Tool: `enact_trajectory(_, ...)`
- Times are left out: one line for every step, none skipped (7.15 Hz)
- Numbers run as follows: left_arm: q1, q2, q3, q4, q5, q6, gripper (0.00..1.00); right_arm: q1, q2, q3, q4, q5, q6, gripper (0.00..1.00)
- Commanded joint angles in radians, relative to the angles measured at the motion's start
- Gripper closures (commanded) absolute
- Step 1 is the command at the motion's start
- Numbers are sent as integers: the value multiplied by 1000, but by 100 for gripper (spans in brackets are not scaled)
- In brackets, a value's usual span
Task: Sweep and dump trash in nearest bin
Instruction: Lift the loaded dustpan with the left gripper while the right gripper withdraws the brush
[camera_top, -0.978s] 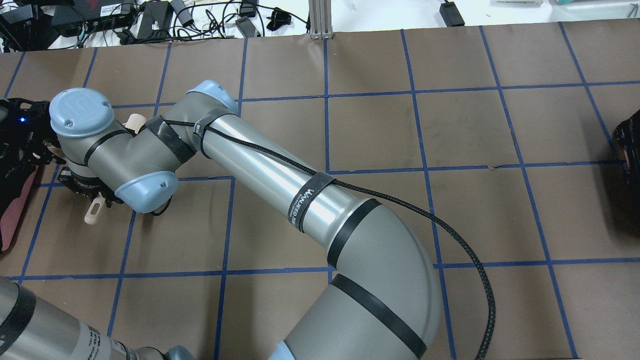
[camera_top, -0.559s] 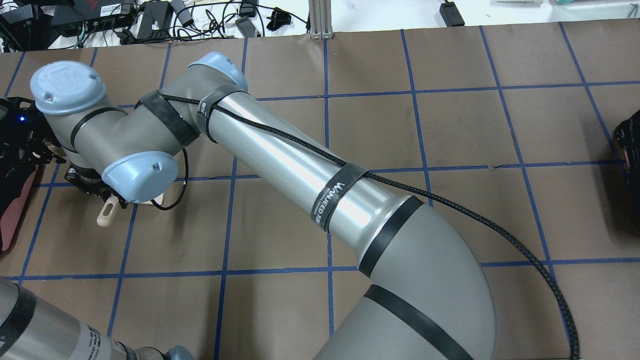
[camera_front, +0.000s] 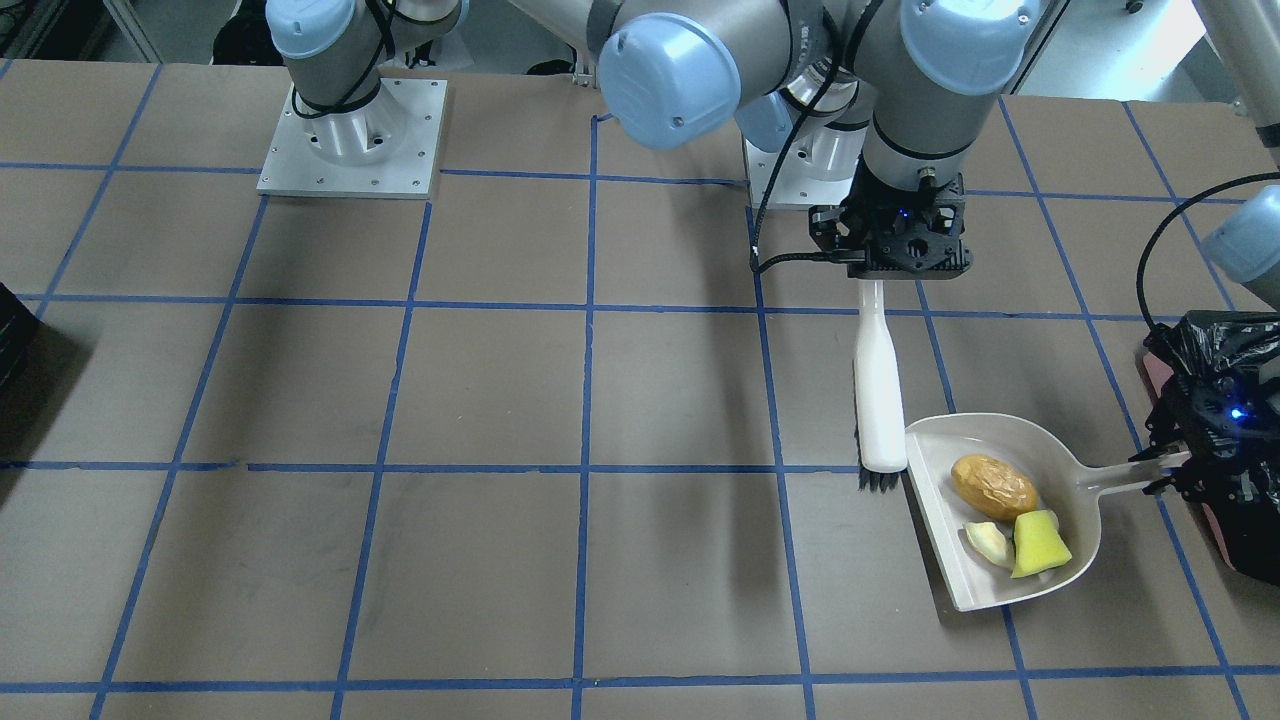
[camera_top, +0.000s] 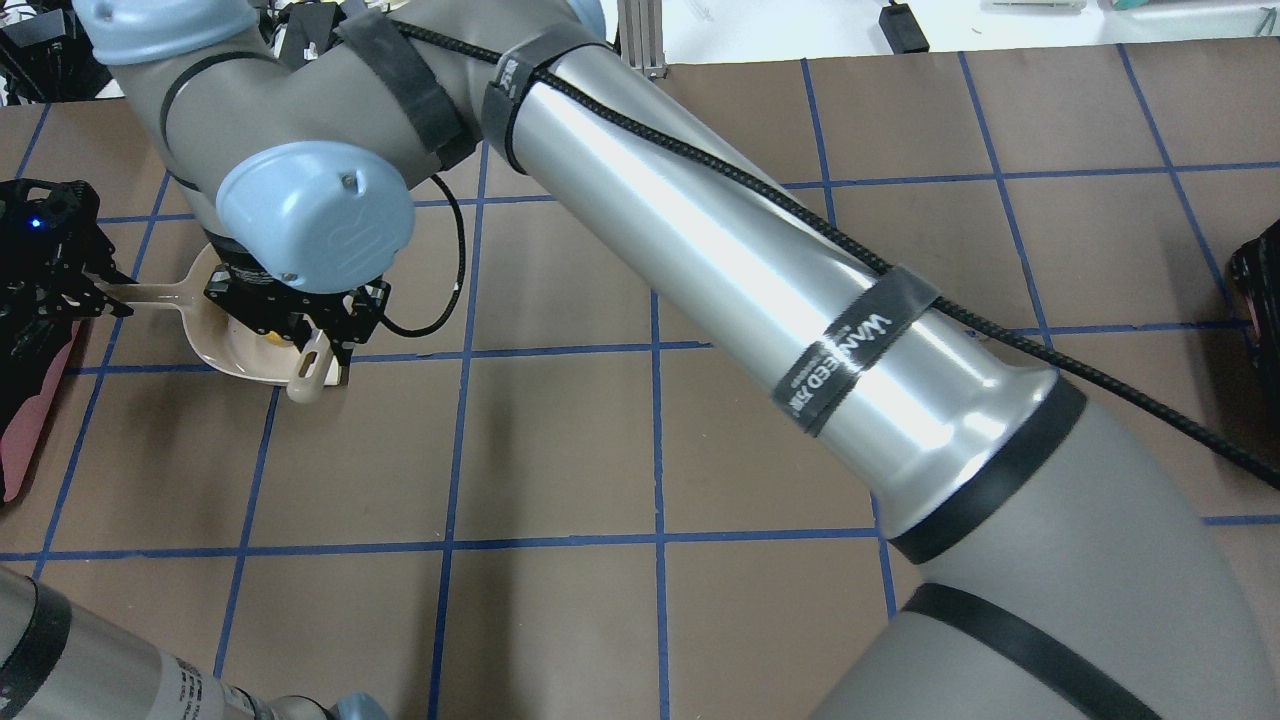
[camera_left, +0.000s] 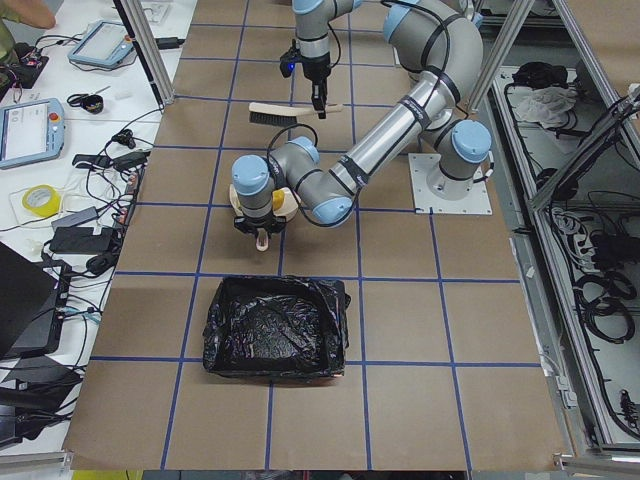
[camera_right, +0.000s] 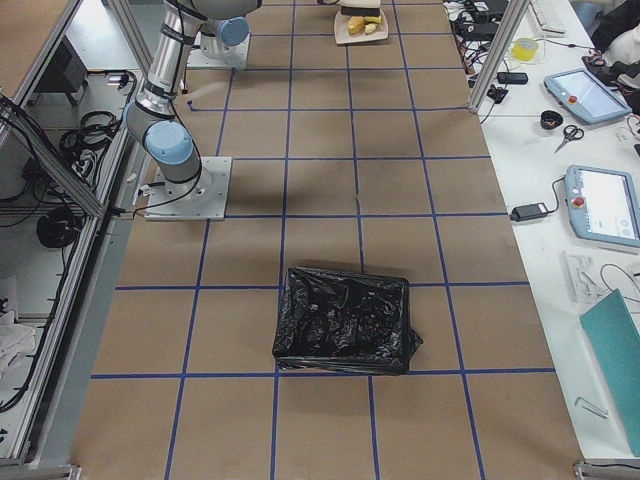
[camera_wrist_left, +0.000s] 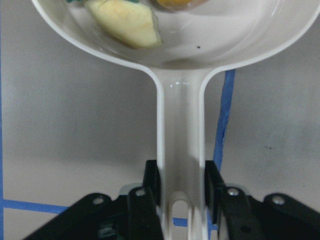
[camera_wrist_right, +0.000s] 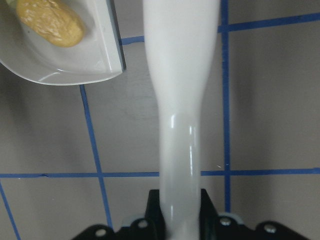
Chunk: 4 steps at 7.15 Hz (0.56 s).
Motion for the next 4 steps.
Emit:
enact_trajectory(1,21,4,-47,-43,-74,100,-68,-177,307,-8,-30,-118,100)
enact_trajectory(10,36,7,-61,-76,-114,100,-109,-318,514,-112,-24,-159,100)
enact_trajectory(21,52,48,-99,-104,-167,100,-136,-447,714,-199,-30,-211,100)
enact_trajectory(39,58,128,-166,-106,-215,100,-157,-535,834,-232,-44,-248,100)
